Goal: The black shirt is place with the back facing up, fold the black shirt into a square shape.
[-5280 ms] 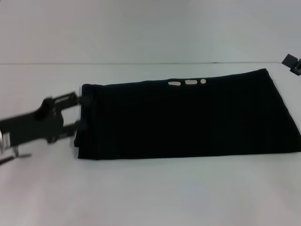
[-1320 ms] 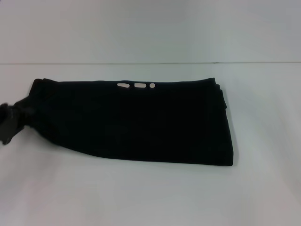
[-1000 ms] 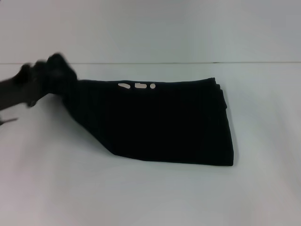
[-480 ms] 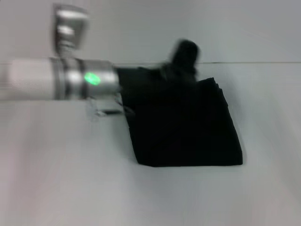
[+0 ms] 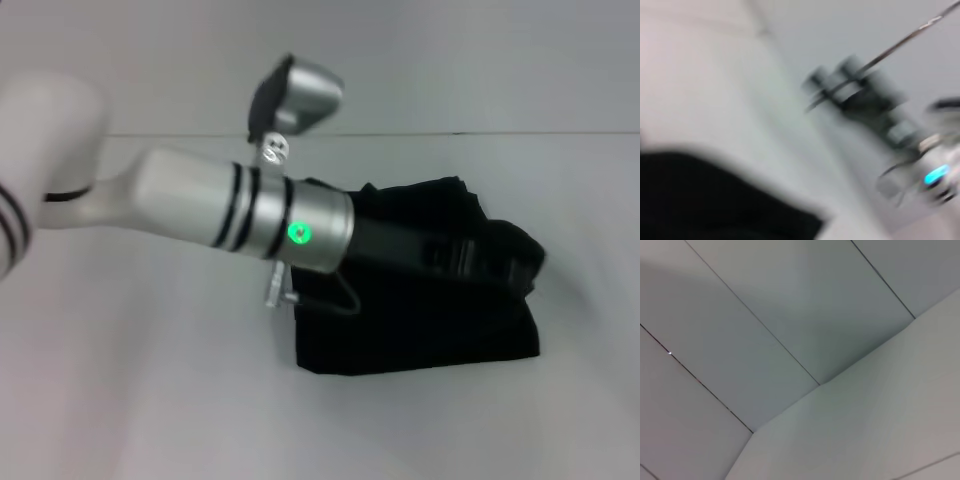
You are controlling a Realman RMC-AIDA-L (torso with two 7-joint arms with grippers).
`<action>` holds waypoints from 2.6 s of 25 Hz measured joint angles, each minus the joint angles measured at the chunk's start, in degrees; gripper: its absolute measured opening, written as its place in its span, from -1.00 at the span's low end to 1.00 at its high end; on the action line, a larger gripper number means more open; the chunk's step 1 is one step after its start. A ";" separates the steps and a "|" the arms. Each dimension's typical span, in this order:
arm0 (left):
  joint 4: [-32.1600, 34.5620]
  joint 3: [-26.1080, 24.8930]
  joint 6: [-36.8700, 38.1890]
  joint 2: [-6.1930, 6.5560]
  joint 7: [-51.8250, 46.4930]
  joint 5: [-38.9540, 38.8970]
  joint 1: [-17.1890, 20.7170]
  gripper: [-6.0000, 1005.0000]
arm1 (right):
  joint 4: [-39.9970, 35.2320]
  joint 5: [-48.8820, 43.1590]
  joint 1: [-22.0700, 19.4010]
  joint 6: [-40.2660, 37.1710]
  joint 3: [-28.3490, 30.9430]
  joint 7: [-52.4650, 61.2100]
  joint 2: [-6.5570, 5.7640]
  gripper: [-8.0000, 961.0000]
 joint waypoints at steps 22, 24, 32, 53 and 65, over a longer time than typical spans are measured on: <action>11.65 -32.77 16.23 7.36 -10.58 5.50 15.62 0.85 | -5.09 -33.38 16.24 -8.18 -17.15 33.14 -6.87 0.64; 11.68 -35.06 16.12 7.62 -11.10 6.36 15.59 0.85 | -5.80 -37.55 19.04 -8.36 -19.36 33.87 -6.38 0.64; 11.68 -41.69 15.56 8.16 -10.15 6.37 16.48 0.86 | -7.72 -41.52 24.44 -3.60 -27.72 28.25 -1.93 0.64; 11.11 -42.14 14.18 7.57 -9.90 6.05 16.53 0.86 | -2.97 -41.87 28.68 13.69 -38.02 18.88 5.33 0.61; 9.39 -42.16 13.27 7.44 -8.44 4.60 16.68 0.86 | -1.14 -41.91 29.65 13.34 -39.92 21.07 5.63 0.46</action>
